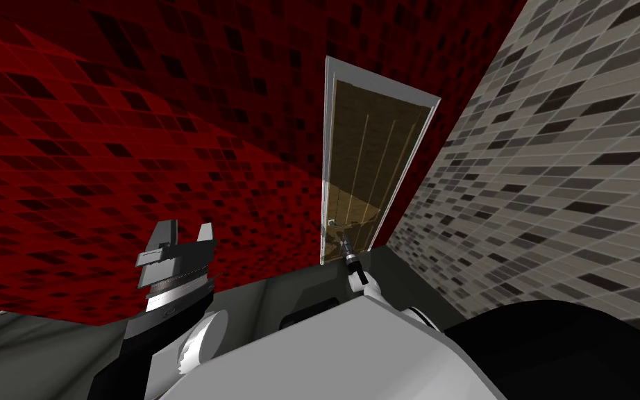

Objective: Pull the door open

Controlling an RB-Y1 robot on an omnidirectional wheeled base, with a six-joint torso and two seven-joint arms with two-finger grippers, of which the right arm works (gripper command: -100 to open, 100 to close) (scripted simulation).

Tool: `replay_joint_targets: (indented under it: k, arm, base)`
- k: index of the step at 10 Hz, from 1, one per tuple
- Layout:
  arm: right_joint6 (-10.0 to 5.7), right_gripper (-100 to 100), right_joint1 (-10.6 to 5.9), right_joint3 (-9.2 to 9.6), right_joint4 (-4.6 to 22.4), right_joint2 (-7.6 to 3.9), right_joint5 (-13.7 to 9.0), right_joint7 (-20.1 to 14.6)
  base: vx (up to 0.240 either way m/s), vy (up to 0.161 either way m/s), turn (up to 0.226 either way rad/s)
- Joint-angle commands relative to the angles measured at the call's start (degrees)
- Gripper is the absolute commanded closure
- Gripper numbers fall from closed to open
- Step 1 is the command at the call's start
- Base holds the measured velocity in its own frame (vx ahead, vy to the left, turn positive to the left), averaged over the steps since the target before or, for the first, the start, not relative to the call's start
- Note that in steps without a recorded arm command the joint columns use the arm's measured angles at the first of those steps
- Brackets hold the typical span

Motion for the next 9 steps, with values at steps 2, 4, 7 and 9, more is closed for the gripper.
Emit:
replay_joint_targets:
  k: [2, 4, 7, 9]
  arm:
    - [-0.66, -100, -1.45, -0.06, 3.73, -0.25, -0.25, -0.11]
    - [-1.16, -100, -2.74, -0.1, 7.09, -0.57, -0.52, -0.27]
    - [-1.78, -100, -4.33, -0.15, 11.21, -0.94, -0.85, -0.47]
    - [-1.77, -100, -4.43, -0.15, 11.45, -0.95, -0.88, -0.47]
  base:
    - [-0.001, -0.074, 0.108]
    - [0.006, -0.093, 0.162]
    - [-0.01, -0.076, 0.146]
    - [-0.002, -0.065, 0.088]
